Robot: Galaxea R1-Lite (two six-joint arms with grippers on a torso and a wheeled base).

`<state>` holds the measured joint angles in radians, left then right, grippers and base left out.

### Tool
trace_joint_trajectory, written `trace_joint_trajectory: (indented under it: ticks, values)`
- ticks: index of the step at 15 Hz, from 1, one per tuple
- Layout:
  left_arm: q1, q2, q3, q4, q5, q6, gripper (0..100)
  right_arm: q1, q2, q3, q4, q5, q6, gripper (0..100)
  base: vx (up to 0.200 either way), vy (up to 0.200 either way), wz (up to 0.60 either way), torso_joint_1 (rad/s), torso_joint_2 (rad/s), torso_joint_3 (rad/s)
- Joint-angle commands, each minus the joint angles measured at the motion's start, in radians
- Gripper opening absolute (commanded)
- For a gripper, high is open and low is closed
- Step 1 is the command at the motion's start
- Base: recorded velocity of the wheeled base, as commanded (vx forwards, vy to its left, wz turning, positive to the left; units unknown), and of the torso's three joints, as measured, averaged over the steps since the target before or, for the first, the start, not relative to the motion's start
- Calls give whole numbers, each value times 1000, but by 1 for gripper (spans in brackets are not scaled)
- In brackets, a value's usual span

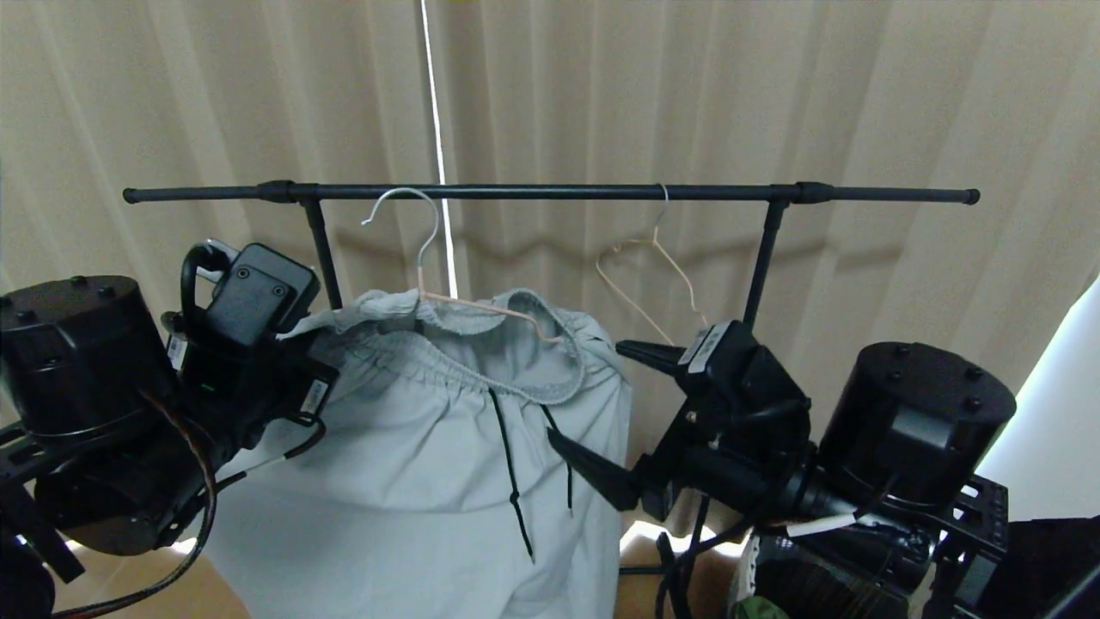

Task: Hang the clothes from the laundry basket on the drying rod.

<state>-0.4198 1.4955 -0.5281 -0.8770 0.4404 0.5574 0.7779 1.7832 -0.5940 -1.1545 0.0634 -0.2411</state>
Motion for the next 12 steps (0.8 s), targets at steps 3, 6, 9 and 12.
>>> trace_joint_trajectory:
  ticks: [3,6,9,12]
  values:
    - [-73,23,7,-2,-3,-31,0,-71,8,-64,-19,1,-47,100,0,0,0,0,0,0]
    - [-143,37,5,0,0,-36,0,-68,65,-92,-22,1,-124,100,0,0,0,0,0,0]
    - [-160,45,8,0,-3,-36,0,-69,110,-122,-14,-2,-165,100,0,0,0,0,0,0]
    - [-180,42,7,-2,-3,-34,0,-118,156,-174,-14,-39,-238,100,0,0,0,0,0,0]
